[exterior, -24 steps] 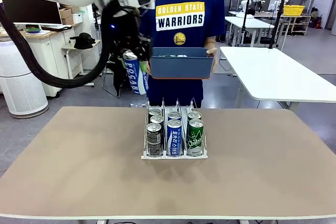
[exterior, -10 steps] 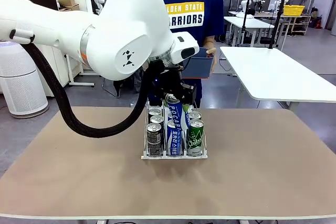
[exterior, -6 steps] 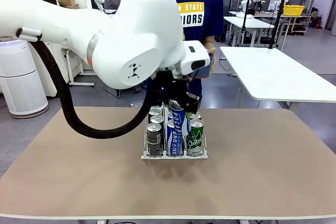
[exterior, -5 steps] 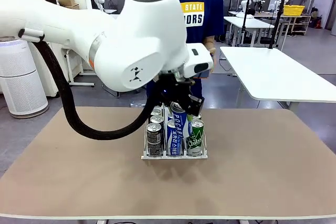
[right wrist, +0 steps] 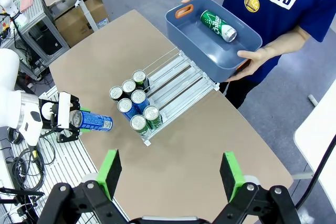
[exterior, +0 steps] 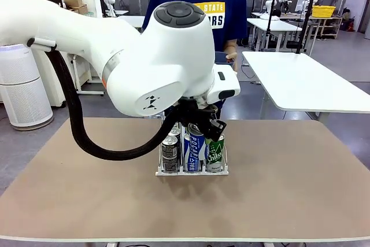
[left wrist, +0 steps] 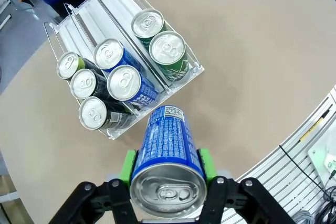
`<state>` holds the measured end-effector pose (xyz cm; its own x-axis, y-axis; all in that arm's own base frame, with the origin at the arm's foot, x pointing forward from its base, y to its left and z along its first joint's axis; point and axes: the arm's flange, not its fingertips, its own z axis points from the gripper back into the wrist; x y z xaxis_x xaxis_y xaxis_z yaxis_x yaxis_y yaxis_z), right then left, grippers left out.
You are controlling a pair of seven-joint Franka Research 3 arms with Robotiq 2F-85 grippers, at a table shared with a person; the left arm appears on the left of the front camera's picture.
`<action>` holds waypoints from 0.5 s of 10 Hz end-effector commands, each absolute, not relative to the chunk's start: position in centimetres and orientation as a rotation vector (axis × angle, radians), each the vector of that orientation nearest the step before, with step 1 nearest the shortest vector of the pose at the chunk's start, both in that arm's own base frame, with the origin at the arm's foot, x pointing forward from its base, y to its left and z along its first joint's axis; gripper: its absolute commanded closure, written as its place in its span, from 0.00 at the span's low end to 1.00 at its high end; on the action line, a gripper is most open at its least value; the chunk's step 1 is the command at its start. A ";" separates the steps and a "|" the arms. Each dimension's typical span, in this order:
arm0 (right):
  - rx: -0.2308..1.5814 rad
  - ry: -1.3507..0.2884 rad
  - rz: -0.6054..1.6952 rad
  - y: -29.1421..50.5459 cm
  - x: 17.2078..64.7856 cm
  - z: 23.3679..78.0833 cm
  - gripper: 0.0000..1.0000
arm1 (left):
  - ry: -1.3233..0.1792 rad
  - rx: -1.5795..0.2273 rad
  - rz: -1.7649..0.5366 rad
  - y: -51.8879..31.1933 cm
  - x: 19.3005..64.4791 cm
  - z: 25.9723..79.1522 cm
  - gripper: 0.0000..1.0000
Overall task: Fill the beverage cans into the dispenser.
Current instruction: Place the picked Ionic drink in the line of the Automatic Can Dispenser with the same cans.
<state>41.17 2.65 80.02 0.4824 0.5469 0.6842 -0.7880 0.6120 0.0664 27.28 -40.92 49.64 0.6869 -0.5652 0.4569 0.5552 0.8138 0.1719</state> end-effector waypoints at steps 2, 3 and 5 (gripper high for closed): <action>0.402 -0.672 0.841 2.7 41.1 80.0 0.00 | -0.561 0.051 -0.595 -41.6 27.5 47.7 1.00; 0.402 -0.672 0.841 2.7 41.1 80.0 0.00 | -0.517 0.103 -0.608 -41.7 27.7 47.6 1.00; 0.402 -0.672 0.841 2.7 41.1 80.0 0.00 | -0.504 0.050 -0.624 -40.9 27.4 47.8 1.00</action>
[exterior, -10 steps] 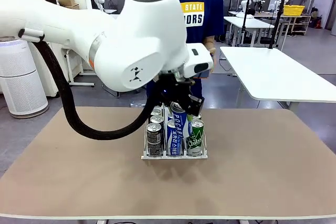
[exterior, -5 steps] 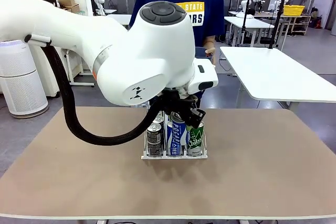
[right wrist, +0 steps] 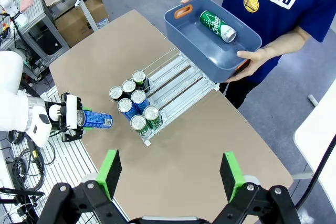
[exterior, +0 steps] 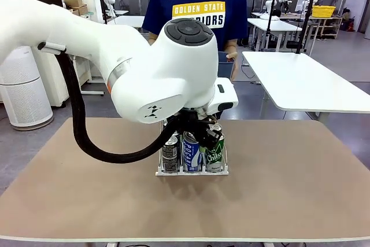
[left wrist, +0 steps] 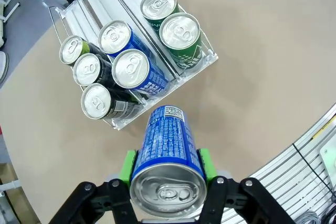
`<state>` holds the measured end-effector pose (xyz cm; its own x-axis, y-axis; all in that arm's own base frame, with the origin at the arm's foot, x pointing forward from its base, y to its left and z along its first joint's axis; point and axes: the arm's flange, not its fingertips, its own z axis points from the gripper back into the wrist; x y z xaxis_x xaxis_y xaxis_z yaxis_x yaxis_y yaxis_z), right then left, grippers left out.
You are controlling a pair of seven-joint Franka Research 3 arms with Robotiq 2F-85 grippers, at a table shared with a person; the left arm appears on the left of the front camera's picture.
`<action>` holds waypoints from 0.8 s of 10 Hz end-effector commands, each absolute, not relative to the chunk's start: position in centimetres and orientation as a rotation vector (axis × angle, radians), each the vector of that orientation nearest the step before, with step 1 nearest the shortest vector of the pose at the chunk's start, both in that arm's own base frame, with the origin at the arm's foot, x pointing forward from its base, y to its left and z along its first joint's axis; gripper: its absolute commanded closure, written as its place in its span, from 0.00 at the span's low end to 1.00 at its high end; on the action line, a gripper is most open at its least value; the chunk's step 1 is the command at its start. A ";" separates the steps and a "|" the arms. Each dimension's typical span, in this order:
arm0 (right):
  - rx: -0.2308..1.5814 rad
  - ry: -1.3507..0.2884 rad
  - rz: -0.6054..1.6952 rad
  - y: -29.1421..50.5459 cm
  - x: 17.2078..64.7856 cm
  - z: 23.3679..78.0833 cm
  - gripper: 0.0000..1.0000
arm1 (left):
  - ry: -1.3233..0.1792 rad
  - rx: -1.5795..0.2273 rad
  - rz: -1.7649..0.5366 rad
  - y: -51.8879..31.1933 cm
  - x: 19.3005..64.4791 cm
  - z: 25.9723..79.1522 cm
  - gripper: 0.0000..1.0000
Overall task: Fill the beverage cans into the dispenser.
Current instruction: Place the picked Ionic drink in the line of the Automatic Can Dispenser with the same cans.
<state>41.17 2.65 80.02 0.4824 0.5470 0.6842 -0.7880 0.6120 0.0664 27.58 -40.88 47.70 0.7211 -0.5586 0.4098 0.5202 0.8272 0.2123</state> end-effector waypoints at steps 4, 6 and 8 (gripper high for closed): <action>0.402 -0.672 0.841 2.7 41.1 80.0 0.00 | -0.536 0.129 -0.594 -41.1 28.0 47.1 0.43; 0.402 -0.672 0.841 2.7 41.1 80.0 0.00 | -0.565 0.125 -0.560 -41.2 28.7 46.1 0.43; 0.402 -0.672 0.841 2.7 41.1 80.0 0.00 | -0.556 0.096 -0.561 -41.4 29.4 45.2 0.43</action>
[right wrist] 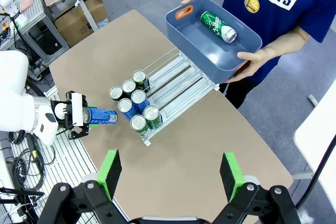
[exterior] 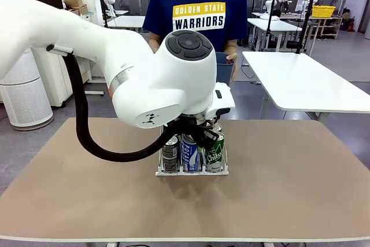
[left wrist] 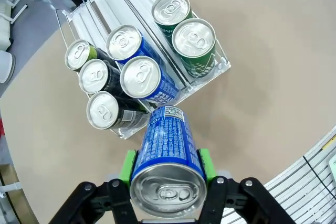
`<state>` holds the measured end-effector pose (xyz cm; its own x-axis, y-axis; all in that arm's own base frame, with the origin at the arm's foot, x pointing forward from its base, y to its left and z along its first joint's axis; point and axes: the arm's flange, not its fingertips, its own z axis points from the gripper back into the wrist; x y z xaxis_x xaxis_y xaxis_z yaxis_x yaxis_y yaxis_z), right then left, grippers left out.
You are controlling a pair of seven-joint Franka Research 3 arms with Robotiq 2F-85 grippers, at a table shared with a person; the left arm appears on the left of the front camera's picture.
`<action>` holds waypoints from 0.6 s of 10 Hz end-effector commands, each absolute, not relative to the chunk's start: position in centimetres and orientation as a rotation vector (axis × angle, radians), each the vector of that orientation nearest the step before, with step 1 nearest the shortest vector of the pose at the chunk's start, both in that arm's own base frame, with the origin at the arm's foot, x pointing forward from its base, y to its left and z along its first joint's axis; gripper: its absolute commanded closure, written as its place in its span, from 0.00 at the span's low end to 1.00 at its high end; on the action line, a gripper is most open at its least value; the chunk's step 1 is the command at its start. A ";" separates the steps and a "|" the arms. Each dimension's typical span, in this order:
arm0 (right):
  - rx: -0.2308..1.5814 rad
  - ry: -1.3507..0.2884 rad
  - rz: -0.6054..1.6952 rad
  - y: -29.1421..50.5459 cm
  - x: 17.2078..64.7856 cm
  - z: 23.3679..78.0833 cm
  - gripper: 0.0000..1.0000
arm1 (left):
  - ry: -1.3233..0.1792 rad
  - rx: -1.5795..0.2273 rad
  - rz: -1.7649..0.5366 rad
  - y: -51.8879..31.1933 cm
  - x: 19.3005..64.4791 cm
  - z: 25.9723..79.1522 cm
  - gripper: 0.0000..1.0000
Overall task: Fill the beverage cans into the dispenser.
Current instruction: Place the picked Ionic drink in the line of the Automatic Can Dispenser with the same cans.
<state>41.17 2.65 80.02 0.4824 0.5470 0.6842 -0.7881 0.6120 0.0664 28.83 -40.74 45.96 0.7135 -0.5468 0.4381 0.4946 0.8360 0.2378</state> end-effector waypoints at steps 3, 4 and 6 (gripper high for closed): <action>0.402 -0.672 0.841 2.7 41.1 80.0 0.00 | -0.567 0.085 -0.548 -41.1 30.8 43.7 0.43; 0.402 -0.672 0.841 2.7 41.1 80.0 0.00 | -0.575 0.084 -0.546 -41.0 31.2 43.4 0.43; 0.402 -0.672 0.841 2.7 41.1 80.0 0.00 | -0.605 0.062 -0.552 -40.9 32.8 42.5 0.43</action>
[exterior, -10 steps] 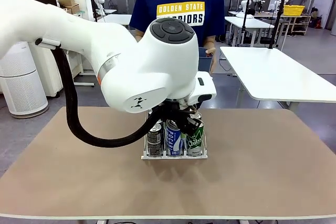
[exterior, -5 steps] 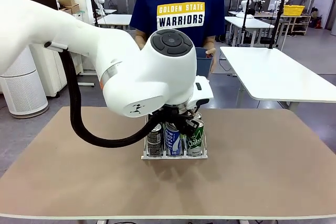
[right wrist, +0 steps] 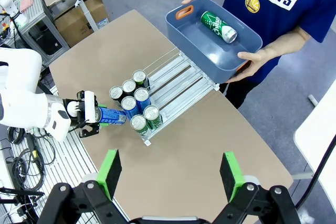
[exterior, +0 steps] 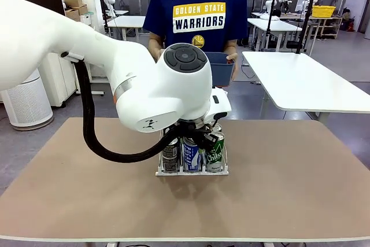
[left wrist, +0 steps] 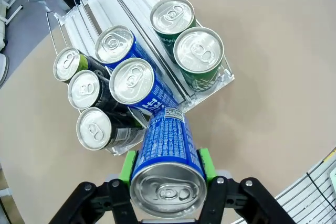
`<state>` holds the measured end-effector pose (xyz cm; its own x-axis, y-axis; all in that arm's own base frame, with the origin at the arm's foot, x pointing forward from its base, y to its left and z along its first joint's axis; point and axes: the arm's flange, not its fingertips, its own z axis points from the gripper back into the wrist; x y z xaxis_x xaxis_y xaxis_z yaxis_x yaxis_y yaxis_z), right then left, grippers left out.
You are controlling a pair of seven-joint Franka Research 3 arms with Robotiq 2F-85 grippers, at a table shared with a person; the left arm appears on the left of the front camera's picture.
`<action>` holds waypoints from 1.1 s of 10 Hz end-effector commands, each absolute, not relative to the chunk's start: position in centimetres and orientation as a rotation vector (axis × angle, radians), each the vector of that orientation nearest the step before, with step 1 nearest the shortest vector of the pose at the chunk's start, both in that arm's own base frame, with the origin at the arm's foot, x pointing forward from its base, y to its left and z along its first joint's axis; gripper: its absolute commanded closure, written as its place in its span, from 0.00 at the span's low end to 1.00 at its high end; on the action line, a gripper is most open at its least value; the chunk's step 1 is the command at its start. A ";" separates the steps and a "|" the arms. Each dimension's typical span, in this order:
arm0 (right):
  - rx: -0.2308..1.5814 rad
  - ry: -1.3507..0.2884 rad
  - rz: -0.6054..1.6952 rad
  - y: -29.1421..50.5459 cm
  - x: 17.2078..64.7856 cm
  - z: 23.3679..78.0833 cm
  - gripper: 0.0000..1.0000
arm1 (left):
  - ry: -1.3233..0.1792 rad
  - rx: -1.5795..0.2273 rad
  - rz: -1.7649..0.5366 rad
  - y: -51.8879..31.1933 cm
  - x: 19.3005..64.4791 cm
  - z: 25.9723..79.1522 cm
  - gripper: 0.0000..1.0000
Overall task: Fill the beverage cans into the dispenser.
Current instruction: Place the picked Ionic drink in the line of the Automatic Can Dispenser with the same cans.
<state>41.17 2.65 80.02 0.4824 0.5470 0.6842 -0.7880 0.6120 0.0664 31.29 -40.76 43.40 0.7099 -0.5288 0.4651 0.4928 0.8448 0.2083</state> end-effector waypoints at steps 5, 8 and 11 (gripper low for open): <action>0.402 -0.672 0.841 2.7 41.1 80.0 0.00 | -0.647 0.096 -0.496 -40.5 35.6 41.7 0.43; 0.402 -0.672 0.841 2.7 41.1 80.0 0.00 | -0.643 0.097 -0.480 -40.4 37.2 41.5 0.43; 0.402 -0.672 0.841 2.7 41.1 80.0 0.00 | -0.540 0.064 -0.473 -40.6 37.8 40.1 0.43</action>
<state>41.17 2.65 80.02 0.4824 0.5469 0.6842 -0.7880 0.6120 0.0664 36.07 -40.89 39.83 0.7368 -0.4663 0.4896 0.4392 0.8806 0.1778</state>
